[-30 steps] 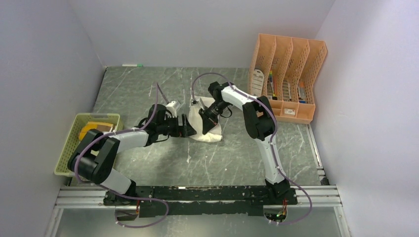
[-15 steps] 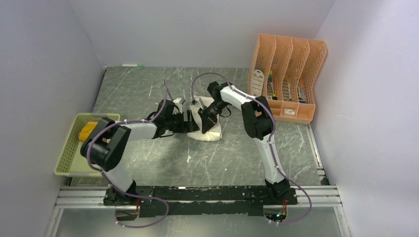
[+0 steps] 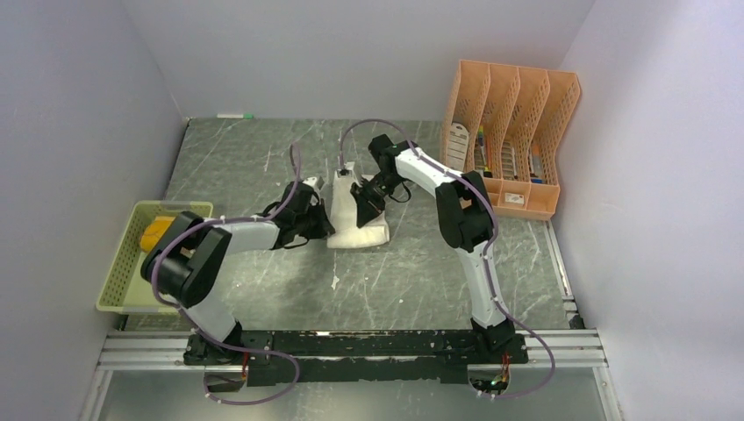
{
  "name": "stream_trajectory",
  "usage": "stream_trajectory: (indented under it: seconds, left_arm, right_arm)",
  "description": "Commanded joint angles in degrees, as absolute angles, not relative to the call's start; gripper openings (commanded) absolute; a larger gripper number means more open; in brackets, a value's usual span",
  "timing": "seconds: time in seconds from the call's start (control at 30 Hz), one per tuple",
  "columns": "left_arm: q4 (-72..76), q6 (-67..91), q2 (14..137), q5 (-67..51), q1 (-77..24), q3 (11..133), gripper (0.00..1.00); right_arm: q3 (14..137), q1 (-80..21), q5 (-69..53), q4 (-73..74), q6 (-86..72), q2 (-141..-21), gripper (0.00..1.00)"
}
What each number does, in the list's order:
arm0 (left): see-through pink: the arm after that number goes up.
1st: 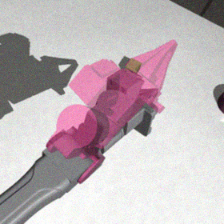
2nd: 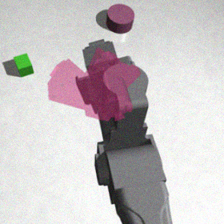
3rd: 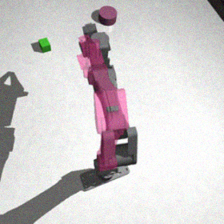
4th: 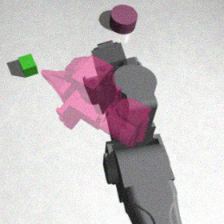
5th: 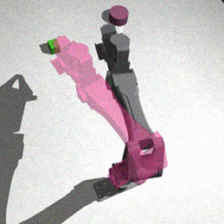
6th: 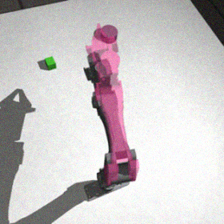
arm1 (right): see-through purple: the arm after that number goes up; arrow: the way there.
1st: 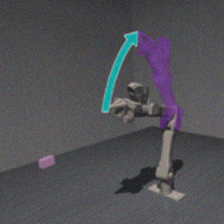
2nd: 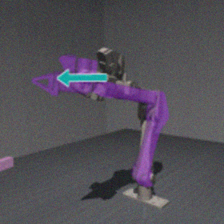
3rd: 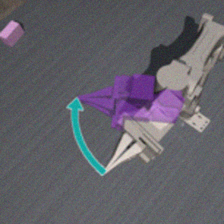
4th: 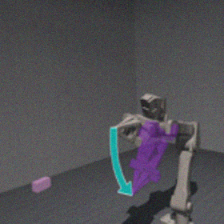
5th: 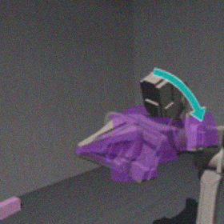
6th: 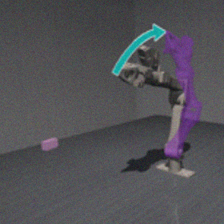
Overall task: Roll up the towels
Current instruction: Roll the towel at the center of the board.
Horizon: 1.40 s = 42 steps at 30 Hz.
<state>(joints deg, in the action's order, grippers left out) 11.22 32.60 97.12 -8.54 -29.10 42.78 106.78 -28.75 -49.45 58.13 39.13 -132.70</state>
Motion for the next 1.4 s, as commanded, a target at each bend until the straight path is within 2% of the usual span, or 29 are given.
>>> stream_trajectory:
  seconds: [0.0, 0.07, 0.1, 0.13, 0.17, 0.2, 0.27, 0.37, 0.53, 0.63, 0.73, 0.9, 1.03, 1.2, 1.37]
  left_arm:
    - [3.58, 29.8, 91.68, -0.86, -29.27, 40.62, 0.07]
    - [2.92, 28.37, 91.33, -1.61, -29.27, 41.47, 0.07]
    - [2.78, 27.9, 91.63, -2.04, -29.27, 41.89, 0.07]
    - [2.9, 27.83, 92.03, -2.55, -29.3, 41.95, 0.07]
    - [3.37, 28.0, 92.41, -3.29, -29.35, 41.77, 0.07]
    - [3.99, 28.3, 92.72, -3.82, -29.33, 41.44, 0.07]
    - [5.07, 29.07, 93.26, -4.45, -29.57, 40.6, 0.07]
    - [5.86, 29.62, 94.04, -4.58, -29.86, 39.89, 0.07]
    - [5.33, 29.53, 94.87, -4.28, -30.05, 40.33, 0.07]
    - [5.1, 29.53, 95.33, -4.22, -30.01, 41.03, 0.07]
    - [5.62, 29.67, 95.72, -4.41, -30.05, 41.32, 0.07]
    - [7.89, 31.31, 97.79, -6.89, -30.06, 41.51, 0.07]
    - [9.51, 32.68, 99.65, -9.39, -30.06, 42.26, 0.07]
    - [9.15, 32.1, 100.68, -10.22, -30.04, 43.33, 0.07]
    - [8.33, 31.39, 100.73, -10.35, -30.04, 43.79, 0.07]
  right_arm:
    - [105.09, -28.56, -48.43, 57.21, 38.94, -130.45, 0.12]
    - [104.9, -28.54, -48.41, 56.72, 38.62, -130.22, 0.14]
    - [104.79, -28.52, -48.32, 56.32, 38.4, -130.06, 0.37]
    - [104.73, -28.51, -48.19, 55.9, 38.14, -129.81, 0.72]
    - [104.36, -28.53, -48.17, 55.37, 38.14, -129.32, 0.96]
    - [103.87, -28.56, -48.16, 54.55, 38.3, -128.1, 1.0]
    - [100.81, -28.52, -46.55, 49.27, 36.44, -123.91, 1.0]
    - [89.92, -28.56, -37.96, 30.8, 28.42, -112.02, 1.0]
    - [68.93, -28.49, -12.74, -1.01, 15.08, -92.74, 1.0]
    - [58.5, -33.2, -2.16, -8.05, 14.8, -82.02, 1.0]
    - [52.23, -42.17, 5.74, -6.56, 16.39, -78.24, 1.0]
    - [41.6, -57.35, 15.89, -11.53, 19.88, -75.68, 1.0]
    - [39.63, -64.45, 24.87, -10.33, 23.54, -79.42, 1.0]
    - [35.95, -66.12, 30.33, -19.25, 30.23, -85.28, 1.0]
    - [39.49, -65.9, 33.68, -23.79, 34.98, -94.86, 1.0]
